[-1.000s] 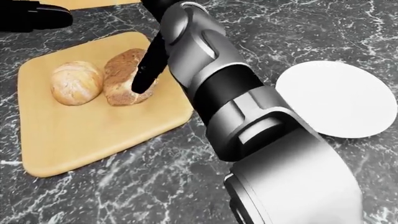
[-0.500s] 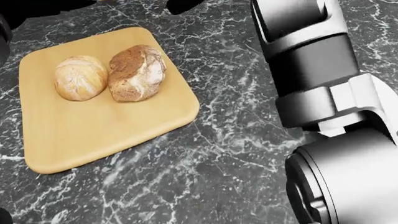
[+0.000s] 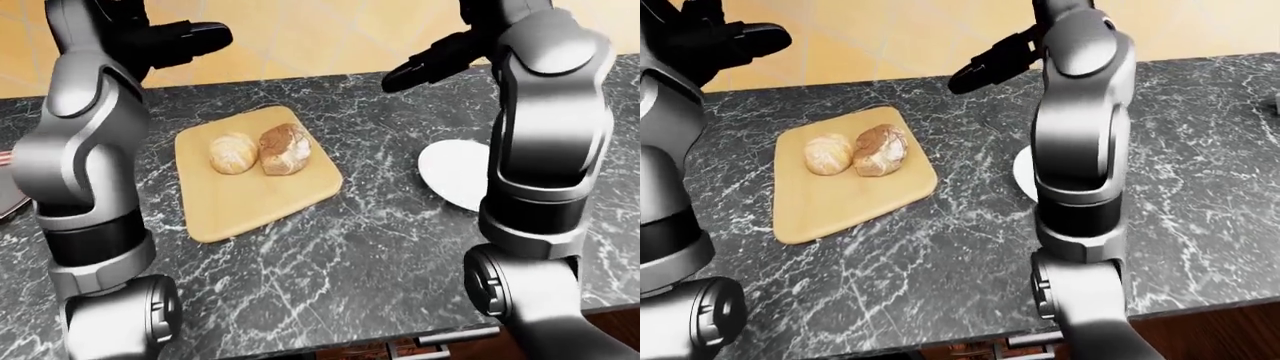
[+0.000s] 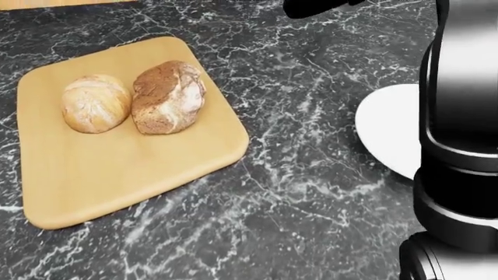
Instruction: Place all breads on the cutting board.
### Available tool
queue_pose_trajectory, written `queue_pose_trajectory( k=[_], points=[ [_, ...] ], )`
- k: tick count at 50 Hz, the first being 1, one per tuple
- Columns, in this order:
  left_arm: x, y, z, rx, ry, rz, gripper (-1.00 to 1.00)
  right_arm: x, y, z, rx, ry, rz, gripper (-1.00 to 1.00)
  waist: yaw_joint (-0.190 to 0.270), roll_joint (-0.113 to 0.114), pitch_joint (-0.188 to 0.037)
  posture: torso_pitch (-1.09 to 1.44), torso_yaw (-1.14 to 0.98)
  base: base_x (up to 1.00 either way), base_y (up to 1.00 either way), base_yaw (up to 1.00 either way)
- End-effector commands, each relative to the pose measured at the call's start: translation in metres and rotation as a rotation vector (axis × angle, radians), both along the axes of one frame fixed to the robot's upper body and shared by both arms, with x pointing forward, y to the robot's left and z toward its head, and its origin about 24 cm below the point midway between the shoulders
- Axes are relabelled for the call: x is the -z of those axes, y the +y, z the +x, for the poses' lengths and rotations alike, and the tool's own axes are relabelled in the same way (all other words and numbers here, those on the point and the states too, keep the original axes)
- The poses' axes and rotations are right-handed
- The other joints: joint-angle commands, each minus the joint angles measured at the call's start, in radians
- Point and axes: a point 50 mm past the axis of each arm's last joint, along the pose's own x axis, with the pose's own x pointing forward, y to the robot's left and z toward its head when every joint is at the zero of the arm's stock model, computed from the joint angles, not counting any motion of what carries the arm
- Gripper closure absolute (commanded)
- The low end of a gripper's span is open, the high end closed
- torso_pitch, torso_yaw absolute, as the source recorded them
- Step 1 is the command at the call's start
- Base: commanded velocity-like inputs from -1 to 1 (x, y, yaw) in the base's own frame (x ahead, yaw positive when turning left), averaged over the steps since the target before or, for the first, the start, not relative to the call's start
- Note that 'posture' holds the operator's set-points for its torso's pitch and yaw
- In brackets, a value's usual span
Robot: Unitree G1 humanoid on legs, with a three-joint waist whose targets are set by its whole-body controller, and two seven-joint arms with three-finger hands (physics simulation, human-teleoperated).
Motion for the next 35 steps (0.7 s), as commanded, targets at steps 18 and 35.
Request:
queue_pose_trajectory(
  k=[18,35],
  points=[
    [-0.026,0.008,-0.038,-0.048,-0.339,-0.024,-1.0,-0.022,-0.01,-0.04,0.027,-0.327,-0.015,-1.0,0.003,0.0,-0.026,0.0,0.0,0.0,0.0,0.0],
    [-0.04,0.008,-0.055,-0.065,-0.494,-0.033,-1.0,-0.026,-0.011,-0.053,0.042,-0.449,-0.023,-1.0,0.003,-0.002,-0.022,0.0,0.0,0.0,0.0,0.0]
  ],
)
